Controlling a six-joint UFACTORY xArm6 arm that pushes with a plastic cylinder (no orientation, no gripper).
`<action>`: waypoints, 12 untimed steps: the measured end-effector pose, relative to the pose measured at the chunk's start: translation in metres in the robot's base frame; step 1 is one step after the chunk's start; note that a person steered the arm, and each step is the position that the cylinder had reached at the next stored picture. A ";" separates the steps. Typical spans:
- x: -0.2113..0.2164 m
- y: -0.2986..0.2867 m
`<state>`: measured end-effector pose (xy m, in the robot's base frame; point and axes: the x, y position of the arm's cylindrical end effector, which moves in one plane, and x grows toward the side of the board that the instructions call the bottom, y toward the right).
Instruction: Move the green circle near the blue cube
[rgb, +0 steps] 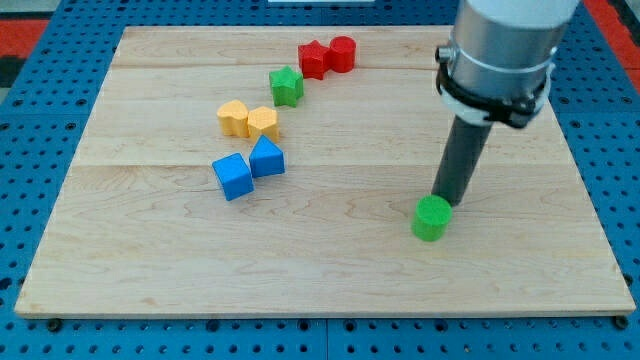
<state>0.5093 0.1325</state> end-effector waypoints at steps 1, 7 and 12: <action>0.050 0.010; 0.072 -0.140; -0.008 -0.111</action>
<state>0.5009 0.0216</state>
